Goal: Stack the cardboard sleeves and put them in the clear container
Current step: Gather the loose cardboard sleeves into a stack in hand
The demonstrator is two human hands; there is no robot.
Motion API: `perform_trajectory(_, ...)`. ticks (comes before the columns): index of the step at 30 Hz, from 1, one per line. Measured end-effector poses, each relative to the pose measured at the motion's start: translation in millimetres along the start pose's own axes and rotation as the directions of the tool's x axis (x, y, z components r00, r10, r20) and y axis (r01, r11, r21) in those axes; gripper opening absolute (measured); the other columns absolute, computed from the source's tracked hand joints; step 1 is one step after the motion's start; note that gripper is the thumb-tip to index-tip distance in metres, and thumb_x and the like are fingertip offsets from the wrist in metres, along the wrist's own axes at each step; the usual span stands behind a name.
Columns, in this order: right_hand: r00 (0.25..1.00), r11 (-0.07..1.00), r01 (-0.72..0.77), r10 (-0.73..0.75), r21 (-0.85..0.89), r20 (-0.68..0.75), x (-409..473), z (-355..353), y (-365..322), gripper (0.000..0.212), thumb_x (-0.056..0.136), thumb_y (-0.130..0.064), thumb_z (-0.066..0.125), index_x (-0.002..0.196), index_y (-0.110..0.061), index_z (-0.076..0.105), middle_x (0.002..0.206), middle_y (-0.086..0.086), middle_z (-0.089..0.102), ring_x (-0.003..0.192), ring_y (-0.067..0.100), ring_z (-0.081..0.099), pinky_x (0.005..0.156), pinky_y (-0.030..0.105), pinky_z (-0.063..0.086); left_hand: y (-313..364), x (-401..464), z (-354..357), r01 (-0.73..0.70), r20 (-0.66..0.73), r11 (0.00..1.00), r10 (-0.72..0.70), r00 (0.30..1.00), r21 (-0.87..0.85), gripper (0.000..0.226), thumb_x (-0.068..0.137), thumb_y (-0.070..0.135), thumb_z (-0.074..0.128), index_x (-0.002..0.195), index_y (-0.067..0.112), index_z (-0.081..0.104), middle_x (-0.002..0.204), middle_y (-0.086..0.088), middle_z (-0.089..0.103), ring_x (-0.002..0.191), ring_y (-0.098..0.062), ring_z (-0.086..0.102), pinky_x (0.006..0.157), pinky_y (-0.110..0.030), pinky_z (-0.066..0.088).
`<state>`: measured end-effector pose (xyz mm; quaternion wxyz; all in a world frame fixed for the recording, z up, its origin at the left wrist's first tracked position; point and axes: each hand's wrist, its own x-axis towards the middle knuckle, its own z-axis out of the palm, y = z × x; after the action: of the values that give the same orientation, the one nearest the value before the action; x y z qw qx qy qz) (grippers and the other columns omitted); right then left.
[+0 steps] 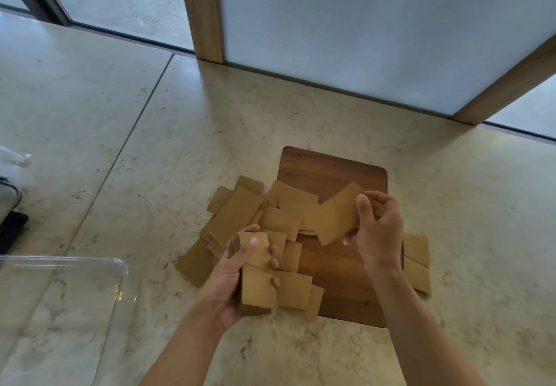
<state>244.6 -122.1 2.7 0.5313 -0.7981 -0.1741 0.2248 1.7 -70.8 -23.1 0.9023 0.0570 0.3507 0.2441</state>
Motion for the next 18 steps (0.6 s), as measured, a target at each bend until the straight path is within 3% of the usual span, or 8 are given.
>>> perform_trajectory(2, 0.992, 1.0, 0.026, -0.028, 0.016, 0.125, -12, 0, -8, 0.008, 0.102, -0.03, 0.066, 0.107, -0.033, 0.06, 0.084, -0.007, 0.072, 0.046, 0.011, 0.065, 0.033, 0.028, 0.049, -1, 4, 10, 0.019, 0.017, 0.999, -0.02, 1.0, 0.029, 0.026, 0.094, 0.024, 0.076, 0.12, 0.023, 0.072, 0.113, -0.027, 0.063, 0.081, -0.033, 0.066, 0.068, -0.047, 0.057)
perform_trajectory(5, 0.951, 0.996, 0.09, -0.091, 0.016, 0.296, -32, 9, -13, 0.012, 0.098, -0.03, 0.07, 0.106, -0.034, 0.063, 0.078, -0.009, 0.072, 0.046, 0.008, 0.062, 0.035, 0.024, 0.047, -4, 6, 23, 0.039, 0.044, 0.984, -0.048, 0.998, 0.173, 0.037, 0.087, 0.032, 0.081, 0.122, 0.024, 0.072, 0.115, -0.026, 0.072, 0.086, -0.039, 0.072, 0.071, -0.051, 0.062)
perform_trajectory(8, 0.908, 0.985, 0.154, -0.112, -0.072, 0.404, -51, 19, -9, 0.029, 0.089, -0.031, 0.081, 0.108, -0.04, 0.061, 0.096, -0.014, 0.073, 0.082, -0.001, 0.073, 0.058, 0.016, 0.057, -7, 6, 26, -0.026, 0.02, 0.951, 0.02, 1.0, 0.307, 0.051, 0.075, 0.009, 0.085, 0.122, 0.02, 0.071, 0.118, -0.024, 0.075, 0.096, -0.04, 0.074, 0.075, -0.048, 0.064)
perform_trajectory(11, 0.808, 0.99, -0.133, 0.077, 0.054, 0.584, -62, 23, -1, 0.064, 0.08, -0.028, 0.09, 0.13, -0.04, 0.052, 0.115, -0.004, 0.075, 0.106, 0.01, 0.074, 0.082, 0.032, 0.064, -8, 4, 18, -0.089, -0.013, 0.944, 0.098, 0.995, 0.318, 0.06, 0.069, 0.0, 0.085, 0.124, 0.021, 0.071, 0.122, -0.025, 0.074, 0.103, -0.044, 0.073, 0.081, -0.052, 0.064)
perform_trajectory(13, 0.766, 0.959, -0.253, 0.119, 0.125, 0.632, -64, 22, 2, 0.075, 0.075, -0.026, 0.092, 0.136, -0.038, 0.049, 0.118, 0.003, 0.076, 0.109, 0.02, 0.074, 0.09, 0.043, 0.062, -8, 1, 12, -0.087, -0.007, 0.946, 0.093, 0.996, 0.313, 0.067, 0.073, 0.003, 0.084, 0.135, 0.022, 0.066, 0.13, -0.026, 0.071, 0.115, -0.048, 0.069, 0.09, -0.059, 0.061)
perform_trajectory(15, 0.764, 0.979, -0.187, 0.096, 0.078, 0.638, -70, 24, 4, 0.067, 0.077, -0.03, 0.089, 0.134, -0.039, 0.054, 0.117, -0.002, 0.075, 0.108, 0.015, 0.073, 0.089, 0.036, 0.062, -10, -3, 8, -0.038, 0.014, 0.96, 0.035, 0.999, 0.276, 0.065, 0.08, 0.012, 0.083, 0.14, 0.026, 0.064, 0.134, -0.026, 0.069, 0.12, -0.048, 0.068, 0.088, -0.059, 0.061)
perform_trajectory(18, 0.742, 0.989, 0.055, 0.052, -0.139, 0.668, -86, 32, 12, 0.059, 0.079, -0.049, 0.085, 0.132, -0.046, 0.059, 0.117, -0.019, 0.062, 0.106, -0.008, 0.061, 0.085, 0.011, 0.054, -15, -9, 3, 0.078, -0.026, 0.981, -0.074, 0.997, 0.177, 0.054, 0.087, 0.02, 0.08, 0.139, 0.028, 0.065, 0.134, -0.026, 0.07, 0.112, -0.044, 0.073, 0.077, -0.053, 0.062)
